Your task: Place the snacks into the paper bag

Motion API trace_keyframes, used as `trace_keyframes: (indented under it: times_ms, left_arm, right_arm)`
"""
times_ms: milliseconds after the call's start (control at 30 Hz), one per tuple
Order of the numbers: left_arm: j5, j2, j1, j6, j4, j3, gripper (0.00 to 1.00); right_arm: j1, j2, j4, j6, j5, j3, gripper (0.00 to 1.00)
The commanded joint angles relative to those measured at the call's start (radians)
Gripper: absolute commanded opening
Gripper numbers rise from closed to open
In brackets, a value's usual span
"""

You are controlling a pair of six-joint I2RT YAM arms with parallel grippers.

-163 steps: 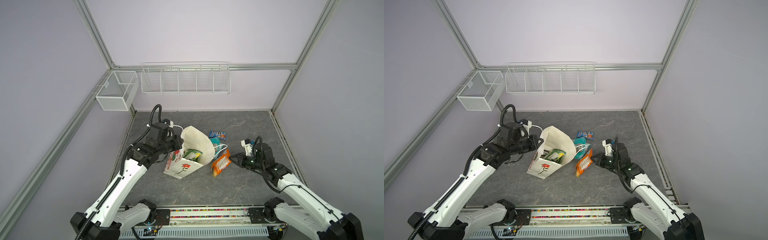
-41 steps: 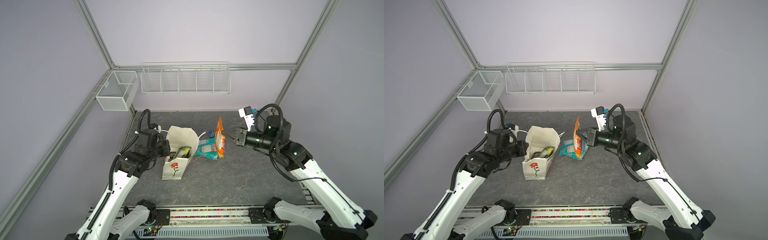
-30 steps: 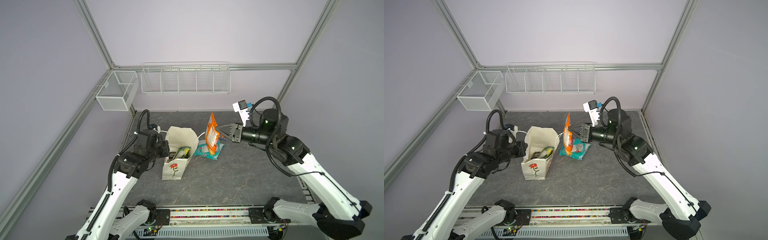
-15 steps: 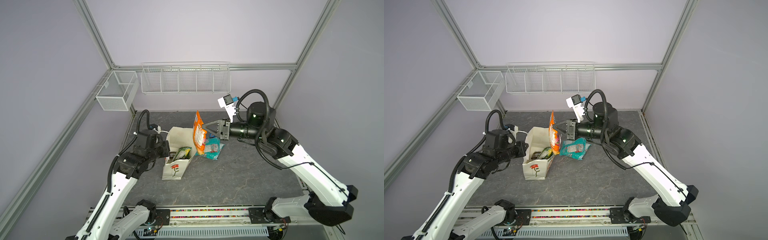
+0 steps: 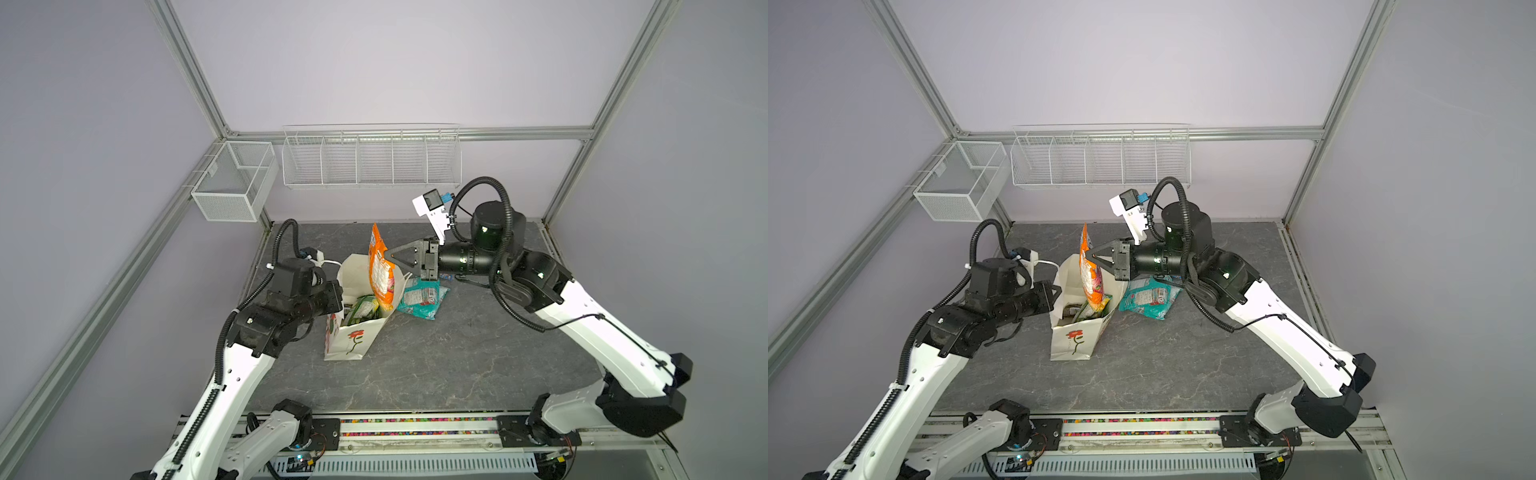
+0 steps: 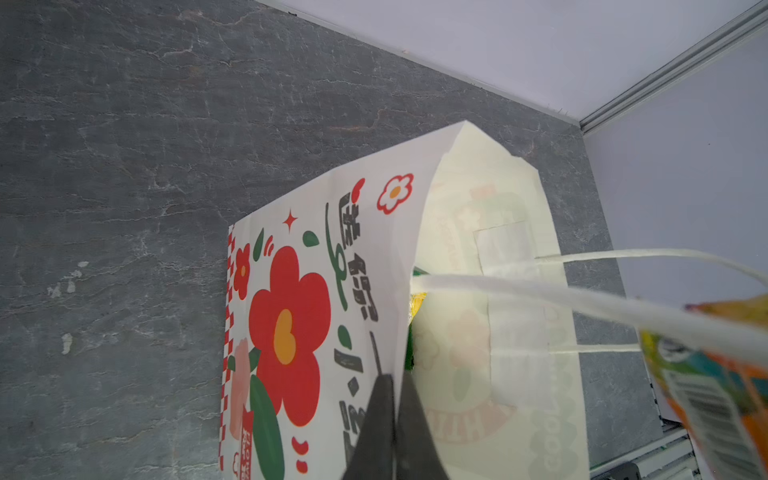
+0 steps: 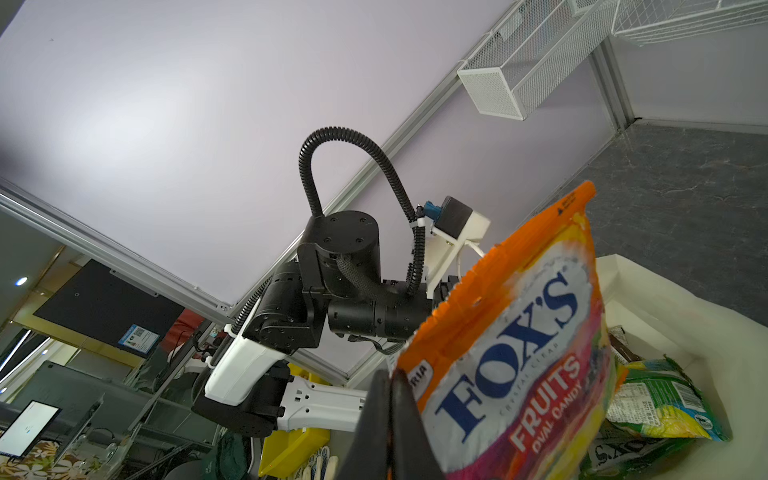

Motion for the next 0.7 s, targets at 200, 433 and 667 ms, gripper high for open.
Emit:
trace_keyframes:
  times_ms: [200,433,667]
  left_arm:
    - [0.039,-0.016,0.004,-0.024,0.053,-0.006,0.0]
    - [0.051,-0.023,0.004,-0.033,0.065,-0.029,0.0]
    - [0.046,-0.026,0.004,-0.034,0.064,-0.034,0.0]
  right_arm:
    - [0.018,0.043,0.147,0.027,-0.019,0.003,0.07]
    - [0.027,0.068,0.2,0.062,-0.015,-0.037,0.07]
    - [0.03,0.085,0.234,0.085,-0.006,-0.06,0.07]
